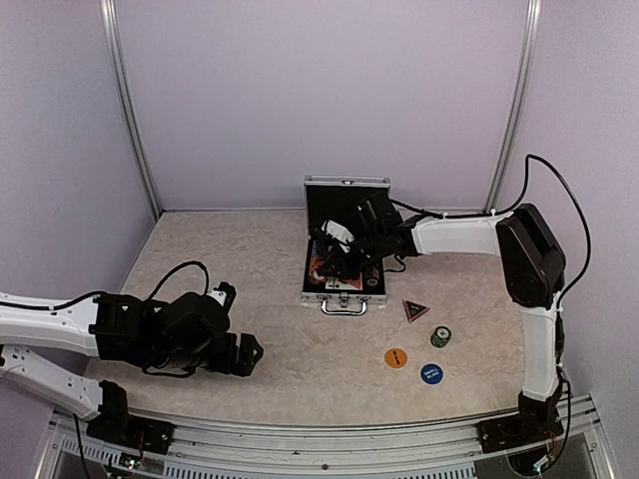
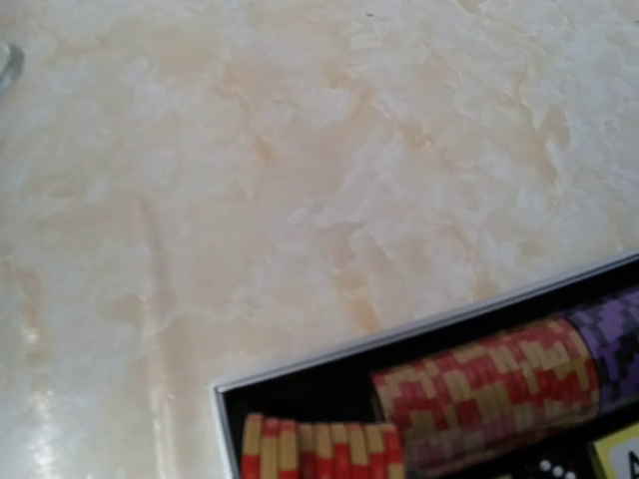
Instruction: Pack up texas hold em set
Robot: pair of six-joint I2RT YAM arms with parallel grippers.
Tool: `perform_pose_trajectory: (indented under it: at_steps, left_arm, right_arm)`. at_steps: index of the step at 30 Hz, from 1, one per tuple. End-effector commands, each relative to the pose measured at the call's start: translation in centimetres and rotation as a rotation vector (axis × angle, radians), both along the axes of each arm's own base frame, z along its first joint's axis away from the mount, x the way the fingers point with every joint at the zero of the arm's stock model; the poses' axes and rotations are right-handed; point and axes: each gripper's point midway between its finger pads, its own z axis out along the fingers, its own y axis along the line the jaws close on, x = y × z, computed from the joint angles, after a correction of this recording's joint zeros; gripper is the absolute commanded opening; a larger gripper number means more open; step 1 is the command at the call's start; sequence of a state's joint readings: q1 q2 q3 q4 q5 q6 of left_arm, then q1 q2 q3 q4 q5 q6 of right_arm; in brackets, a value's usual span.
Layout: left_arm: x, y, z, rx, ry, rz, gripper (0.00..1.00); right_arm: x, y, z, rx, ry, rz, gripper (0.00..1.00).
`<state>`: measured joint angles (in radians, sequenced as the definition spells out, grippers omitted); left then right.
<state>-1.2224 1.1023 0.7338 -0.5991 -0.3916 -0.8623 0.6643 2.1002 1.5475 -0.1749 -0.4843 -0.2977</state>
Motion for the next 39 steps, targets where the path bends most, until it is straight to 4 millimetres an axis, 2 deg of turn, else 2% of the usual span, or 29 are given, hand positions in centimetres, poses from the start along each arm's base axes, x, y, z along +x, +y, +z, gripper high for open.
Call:
perform_pose_trajectory:
  at_steps: [1,5,12,28,39]
  left_arm:
    - [0.3,0.1,0.1,-0.008,-0.009,-0.002,0.99]
    - [0.4,0.1,0.0,-0.005,-0.009,-0.002,0.99]
    - [0.5,0.1,0.0,-0.009,-0.008,-0.001,0.99]
    - [0.6,0.3,-0.2,-0.012,-0.005,0.000,0.99]
    - [0.5,0.6,0.0,-0.024,-0.005,0.008,0.99]
  right_arm:
    - [1.1,0.7,0.9,-0.002,-0.079,0.022,0.17]
    - [1.1,1.0,0.6,-0.021,-0.110,0.032,0.17]
    - [1.5,1.2,-1.0,-0.076,-0.142,0.022,0.17]
    - [-0.5,2.5,-3.0,-0.141,-0.175,0.084,0.16]
    - [-0.7,1.8,-3.8,-0.195,-0.214,0.076,0.14]
